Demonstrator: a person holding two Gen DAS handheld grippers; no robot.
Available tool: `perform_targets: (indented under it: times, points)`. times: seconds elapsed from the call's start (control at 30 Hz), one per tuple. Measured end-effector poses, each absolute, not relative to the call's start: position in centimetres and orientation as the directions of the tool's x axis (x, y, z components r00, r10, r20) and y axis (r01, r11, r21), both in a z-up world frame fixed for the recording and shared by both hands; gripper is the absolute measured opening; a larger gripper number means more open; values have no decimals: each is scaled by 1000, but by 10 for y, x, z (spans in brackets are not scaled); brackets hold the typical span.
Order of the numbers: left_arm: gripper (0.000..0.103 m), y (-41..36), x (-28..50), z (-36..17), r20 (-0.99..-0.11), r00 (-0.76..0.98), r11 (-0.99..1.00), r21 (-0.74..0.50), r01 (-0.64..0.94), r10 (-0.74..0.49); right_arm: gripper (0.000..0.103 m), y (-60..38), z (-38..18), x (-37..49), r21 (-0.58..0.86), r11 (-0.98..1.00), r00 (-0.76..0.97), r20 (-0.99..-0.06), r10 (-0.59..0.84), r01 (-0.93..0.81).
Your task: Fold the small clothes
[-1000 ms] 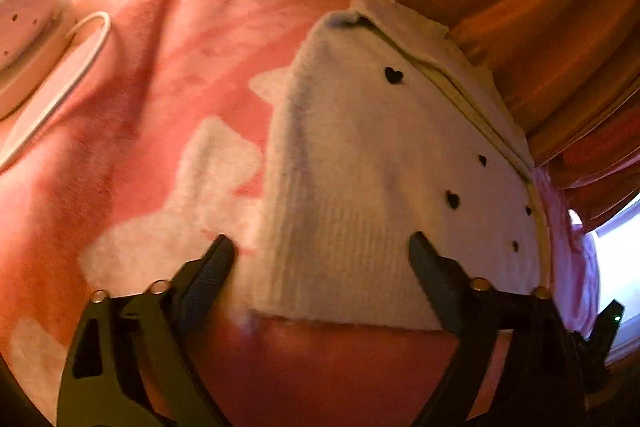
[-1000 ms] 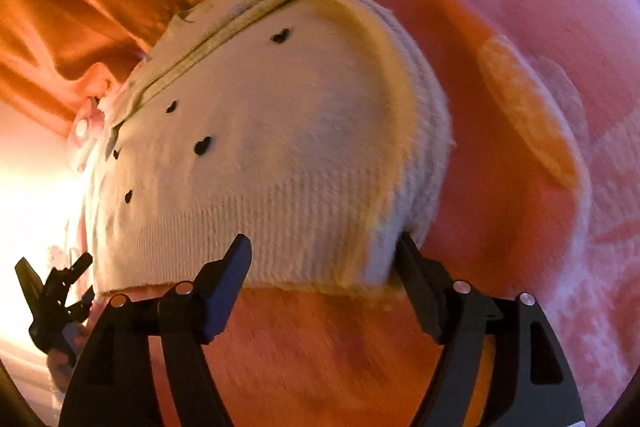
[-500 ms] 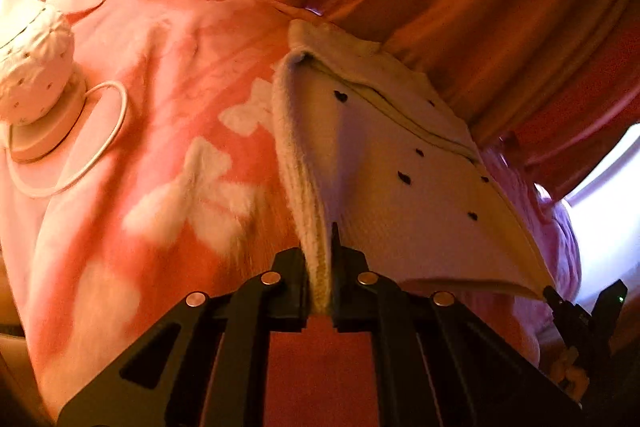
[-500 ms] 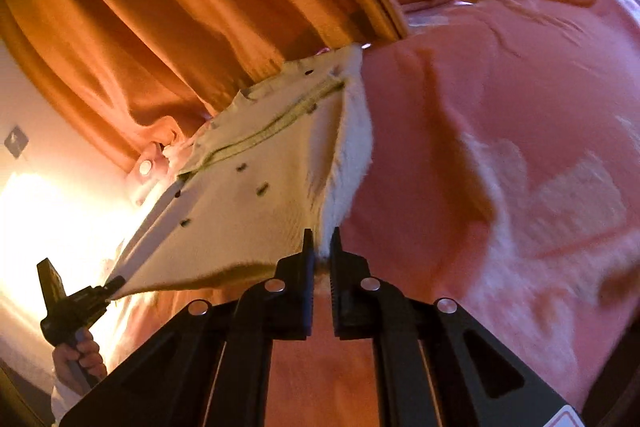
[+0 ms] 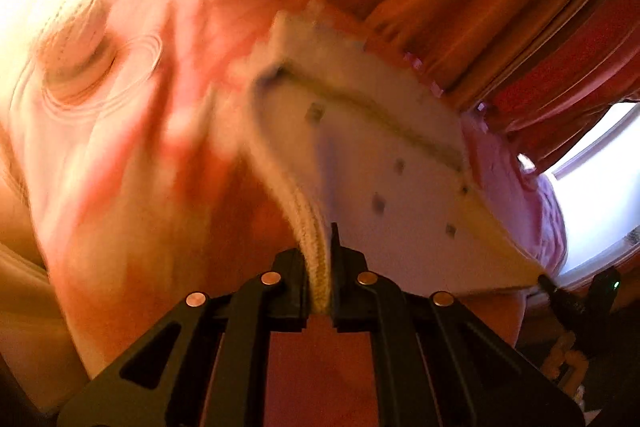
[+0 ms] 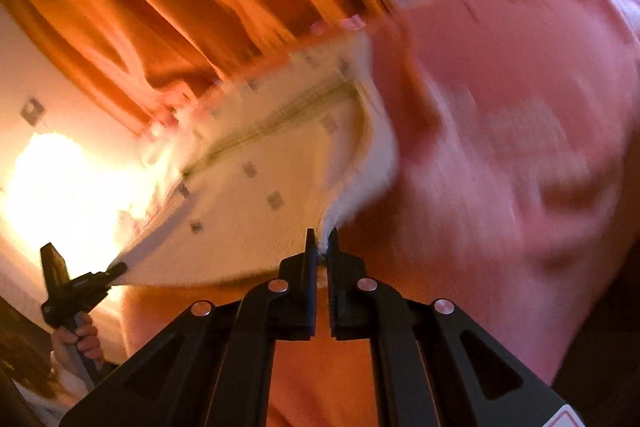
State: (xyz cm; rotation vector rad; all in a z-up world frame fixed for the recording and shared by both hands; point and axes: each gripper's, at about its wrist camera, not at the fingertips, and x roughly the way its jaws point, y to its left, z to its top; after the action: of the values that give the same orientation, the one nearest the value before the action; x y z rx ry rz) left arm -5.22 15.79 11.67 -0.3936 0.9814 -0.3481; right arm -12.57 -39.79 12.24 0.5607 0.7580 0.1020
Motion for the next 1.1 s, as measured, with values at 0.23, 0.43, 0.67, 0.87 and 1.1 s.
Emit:
perform_targets:
  times: [0.23,0.43,0.67,0.87,1.1]
  points:
    - [7,115,115,147,-657,660,916,-380,128,-365,4,-425,129,46,487,867,812,-544,210,102]
    - [8,77,238,69,-752,602,948,-318,27,-269,5,-433,35,162,522,835,715,-650,259,173]
    - [50,86,239,56,-696,624,918,-385,91,-354,47,-443,45,153,491,851,775,-606,179,187]
    - [77,96,241,65,-674,628,912,-378,158,-388,57,-438,35,159,443,887,697,-678,234,134]
    - [50,63,251,43,-757,533,925,-285,250,-378,13,-401,16,181,326,945,596,-764,246,29]
